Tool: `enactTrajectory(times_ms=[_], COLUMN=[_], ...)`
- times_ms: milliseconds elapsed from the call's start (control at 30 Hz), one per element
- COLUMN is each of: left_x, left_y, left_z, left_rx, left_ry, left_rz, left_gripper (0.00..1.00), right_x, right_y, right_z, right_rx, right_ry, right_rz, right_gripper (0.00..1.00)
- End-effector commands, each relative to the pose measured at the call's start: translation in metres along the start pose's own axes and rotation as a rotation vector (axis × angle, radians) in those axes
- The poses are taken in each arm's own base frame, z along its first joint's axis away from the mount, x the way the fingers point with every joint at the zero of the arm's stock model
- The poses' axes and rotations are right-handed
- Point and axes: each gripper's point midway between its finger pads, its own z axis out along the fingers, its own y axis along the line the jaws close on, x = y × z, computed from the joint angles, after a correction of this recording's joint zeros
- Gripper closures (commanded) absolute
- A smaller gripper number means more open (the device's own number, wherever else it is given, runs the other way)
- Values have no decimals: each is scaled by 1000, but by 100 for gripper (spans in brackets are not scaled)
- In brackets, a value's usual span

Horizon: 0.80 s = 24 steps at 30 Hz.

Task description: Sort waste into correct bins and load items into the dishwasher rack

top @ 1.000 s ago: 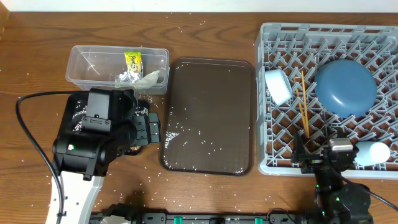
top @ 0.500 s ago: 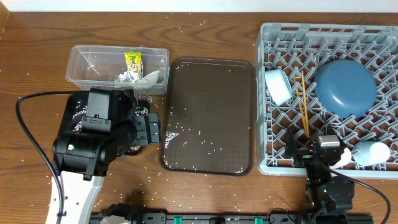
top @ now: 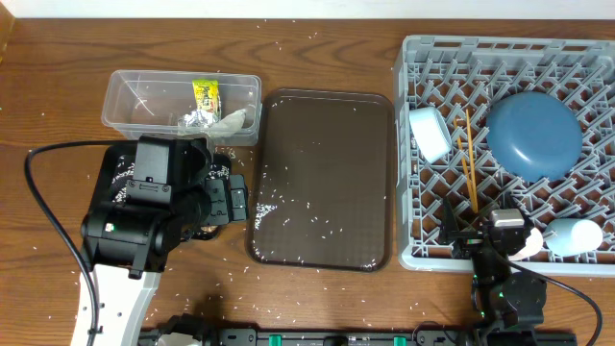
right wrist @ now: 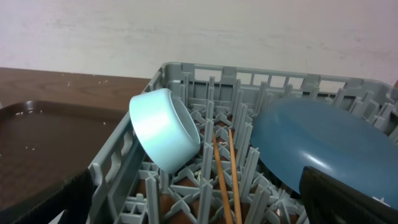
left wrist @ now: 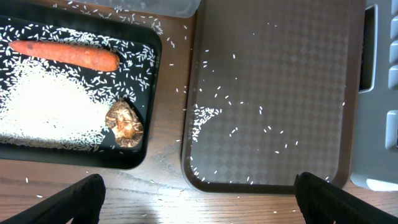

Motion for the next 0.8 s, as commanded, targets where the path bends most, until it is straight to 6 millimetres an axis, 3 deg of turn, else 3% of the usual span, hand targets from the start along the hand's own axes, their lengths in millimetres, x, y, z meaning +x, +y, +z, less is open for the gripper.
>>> enactTrajectory(times_ms=[0, 467, 567, 767], left_x=[-2, -1, -2, 20], left_y=[-1, -1, 15, 24], left_z=[-1, -6, -16, -33], left_rx=[6, 6, -76, -78], left_ry=[-3, -20, -80, -161], left_rz=[-9, -6, -5, -3], left_gripper=[2, 2, 2, 2], right_x=[1, 1, 1, 1], right_y=[3, 3, 3, 3], right_z=[0, 0, 0, 0], right_rx=[-14, -14, -14, -14], right_ry=[-4, -4, -4, -4], right_rz=[-8, -8, -8, -8], right_gripper=[1, 1, 1, 1])
